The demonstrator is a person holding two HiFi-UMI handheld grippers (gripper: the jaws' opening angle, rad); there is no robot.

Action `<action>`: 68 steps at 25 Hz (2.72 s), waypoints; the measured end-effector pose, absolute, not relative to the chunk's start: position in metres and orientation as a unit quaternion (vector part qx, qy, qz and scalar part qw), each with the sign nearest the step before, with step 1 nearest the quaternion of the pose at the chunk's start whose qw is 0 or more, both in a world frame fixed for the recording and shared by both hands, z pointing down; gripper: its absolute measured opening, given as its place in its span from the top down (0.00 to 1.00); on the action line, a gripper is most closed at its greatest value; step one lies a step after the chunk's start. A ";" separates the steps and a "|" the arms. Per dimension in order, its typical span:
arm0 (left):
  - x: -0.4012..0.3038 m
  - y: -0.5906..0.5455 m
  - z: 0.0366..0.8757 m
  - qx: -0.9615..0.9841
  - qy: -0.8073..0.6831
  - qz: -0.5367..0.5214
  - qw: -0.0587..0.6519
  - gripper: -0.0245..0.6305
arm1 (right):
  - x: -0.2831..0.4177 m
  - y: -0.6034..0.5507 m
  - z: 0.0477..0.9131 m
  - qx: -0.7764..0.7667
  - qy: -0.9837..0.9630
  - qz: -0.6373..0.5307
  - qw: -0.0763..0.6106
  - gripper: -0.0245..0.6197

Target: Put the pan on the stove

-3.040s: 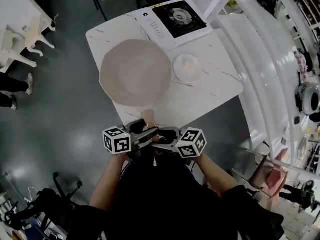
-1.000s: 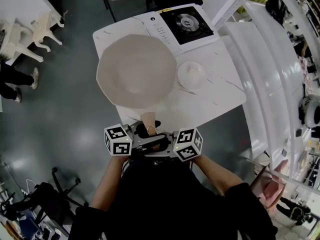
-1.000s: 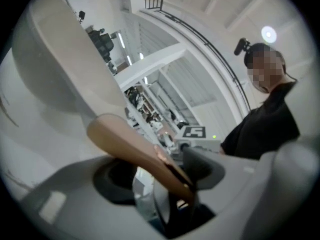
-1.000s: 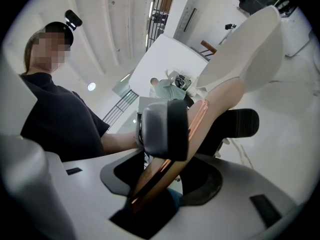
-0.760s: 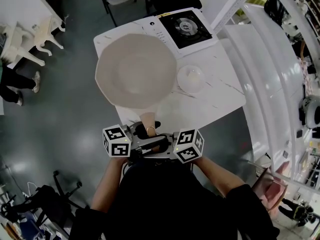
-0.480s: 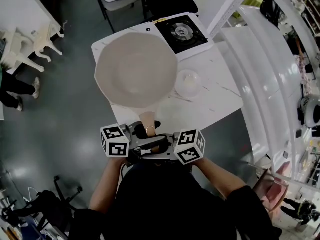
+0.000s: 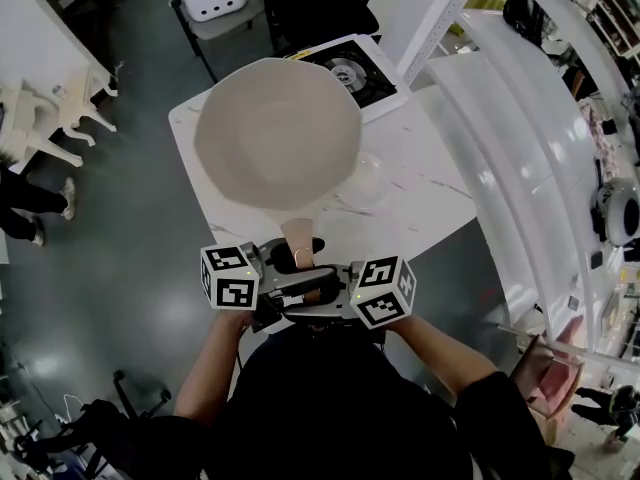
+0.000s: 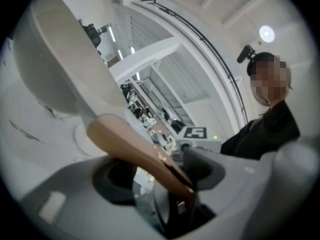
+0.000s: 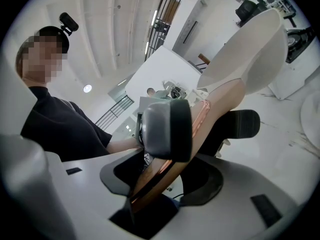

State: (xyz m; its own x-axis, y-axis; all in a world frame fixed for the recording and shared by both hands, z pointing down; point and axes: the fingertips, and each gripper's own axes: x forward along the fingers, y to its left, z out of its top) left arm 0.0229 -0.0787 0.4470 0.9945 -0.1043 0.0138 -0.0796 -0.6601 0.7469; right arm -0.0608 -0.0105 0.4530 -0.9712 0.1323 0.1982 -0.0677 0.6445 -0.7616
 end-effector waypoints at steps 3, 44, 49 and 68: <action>0.033 -0.088 0.442 0.910 -0.040 -0.016 0.412 0.53 | -0.052 -0.021 0.448 -0.009 -0.900 0.422 0.114 0.65; 0.108 -0.228 0.434 0.912 0.029 0.018 0.408 0.52 | 0.013 -0.177 0.440 0.066 -0.905 0.414 0.072 0.65; 0.118 -0.257 0.440 0.908 0.036 0.017 0.417 0.52 | 0.023 -0.207 0.445 0.074 -0.902 0.420 0.064 0.64; 0.130 -0.281 0.460 0.898 0.042 0.024 0.436 0.52 | 0.033 -0.234 0.462 0.088 -0.893 0.439 0.055 0.64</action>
State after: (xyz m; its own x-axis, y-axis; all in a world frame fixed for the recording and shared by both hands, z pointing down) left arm 0.1295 -0.2813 0.4598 0.9954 0.0956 0.0061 0.0543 -0.6156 0.7861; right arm 0.0329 -0.2337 0.4619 -0.9783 -0.1093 0.1763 -0.2063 0.5996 -0.7732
